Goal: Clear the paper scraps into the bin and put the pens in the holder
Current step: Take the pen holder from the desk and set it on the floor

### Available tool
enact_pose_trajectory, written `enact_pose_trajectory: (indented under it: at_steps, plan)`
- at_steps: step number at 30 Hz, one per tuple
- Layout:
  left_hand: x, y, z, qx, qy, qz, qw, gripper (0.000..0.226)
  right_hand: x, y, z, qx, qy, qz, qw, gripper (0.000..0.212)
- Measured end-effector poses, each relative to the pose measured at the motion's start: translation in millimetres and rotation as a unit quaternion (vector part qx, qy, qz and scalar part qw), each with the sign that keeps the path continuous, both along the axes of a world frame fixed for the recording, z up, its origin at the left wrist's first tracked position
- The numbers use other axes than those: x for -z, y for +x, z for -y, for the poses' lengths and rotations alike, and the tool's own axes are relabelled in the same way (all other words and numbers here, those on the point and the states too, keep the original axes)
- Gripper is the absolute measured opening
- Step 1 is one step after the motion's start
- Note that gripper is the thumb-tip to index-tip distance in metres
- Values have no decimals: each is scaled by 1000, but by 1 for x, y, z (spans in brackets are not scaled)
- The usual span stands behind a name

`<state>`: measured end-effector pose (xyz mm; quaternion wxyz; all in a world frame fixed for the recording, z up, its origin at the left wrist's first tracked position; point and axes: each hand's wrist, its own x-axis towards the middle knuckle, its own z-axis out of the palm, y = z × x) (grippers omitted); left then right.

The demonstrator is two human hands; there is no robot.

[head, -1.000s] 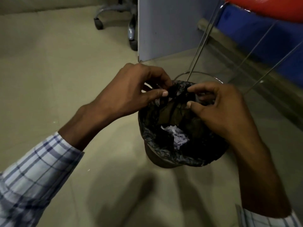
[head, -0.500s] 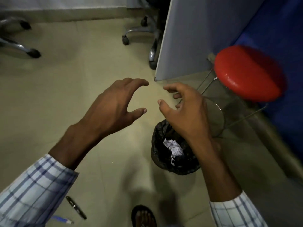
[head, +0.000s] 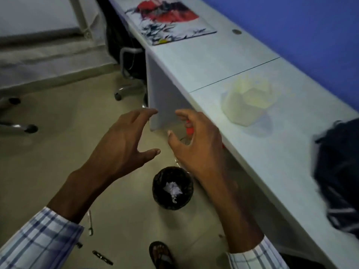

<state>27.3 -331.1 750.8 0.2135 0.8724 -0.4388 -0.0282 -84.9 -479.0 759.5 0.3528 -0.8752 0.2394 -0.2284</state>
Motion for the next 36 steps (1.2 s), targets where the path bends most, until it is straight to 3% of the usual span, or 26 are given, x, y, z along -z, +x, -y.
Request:
enact_pose_trajectory:
  at_steps: [5,12,22,28,31,36]
  plan:
    - [-52,-20,58,48,-25,4,999,90,-46,-38,59,60,0,4,998,55]
    - [-43,-39,127,62,4,15,998,102,-27,-65,140,156,-55,-12,986,76]
    - [-43,-26,176,1,68,24,997,112,-15,-27,230,167,-93,-122,974,118]
    - [-37,-14,195,-18,73,20,997,114,-7,3,264,122,-36,-208,970,143]
    - [-28,-9,194,-28,73,10,997,113,-1,10,265,87,-36,-224,970,146]
    - [-15,-2,168,-59,81,9,995,112,-2,18,251,88,-57,-196,975,133]
